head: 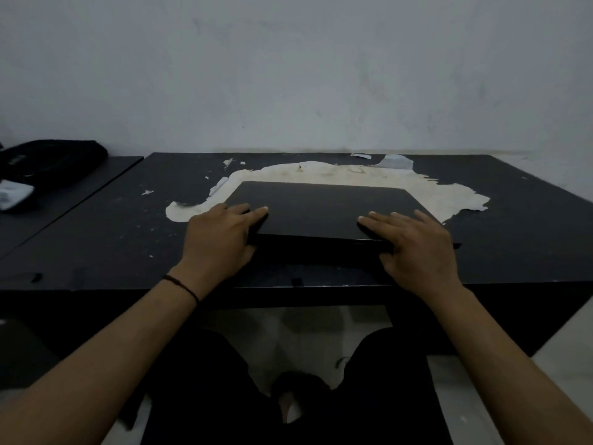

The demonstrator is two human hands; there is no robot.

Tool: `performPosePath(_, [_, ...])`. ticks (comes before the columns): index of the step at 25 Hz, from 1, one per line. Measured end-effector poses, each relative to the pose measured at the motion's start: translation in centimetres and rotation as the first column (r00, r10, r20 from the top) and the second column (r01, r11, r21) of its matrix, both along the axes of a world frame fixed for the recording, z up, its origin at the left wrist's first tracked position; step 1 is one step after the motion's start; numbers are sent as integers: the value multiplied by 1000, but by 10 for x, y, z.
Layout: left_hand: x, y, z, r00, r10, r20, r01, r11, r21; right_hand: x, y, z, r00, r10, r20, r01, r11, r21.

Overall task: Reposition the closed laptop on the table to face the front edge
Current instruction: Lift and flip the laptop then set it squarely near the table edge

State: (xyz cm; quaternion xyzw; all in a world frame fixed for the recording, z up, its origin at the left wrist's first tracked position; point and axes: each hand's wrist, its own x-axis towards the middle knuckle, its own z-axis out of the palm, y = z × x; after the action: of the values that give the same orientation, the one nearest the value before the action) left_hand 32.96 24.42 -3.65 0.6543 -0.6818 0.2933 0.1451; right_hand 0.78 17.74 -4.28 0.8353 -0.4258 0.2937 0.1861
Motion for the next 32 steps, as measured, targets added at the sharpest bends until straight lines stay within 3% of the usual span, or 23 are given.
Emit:
performPosePath(6, [13, 45, -22, 984, -11, -177, -6, 995, -96, 4, 17, -15, 993, 116, 13, -116, 993, -21])
performPosePath(10, [13, 44, -26, 967, -47, -249, 21, 994, -106, 1, 14, -18, 986, 123, 112, -117, 991, -62])
performPosePath(16, [12, 47, -39, 861, -126, -492, 72, 989, -128, -5, 9, -15, 988, 70, 136, -70, 998, -4])
performPosePath(32, [12, 52, -32, 777, -92, -623, 105, 994, -16, -7, 12, -17, 997, 63, 32, -67, 990, 125])
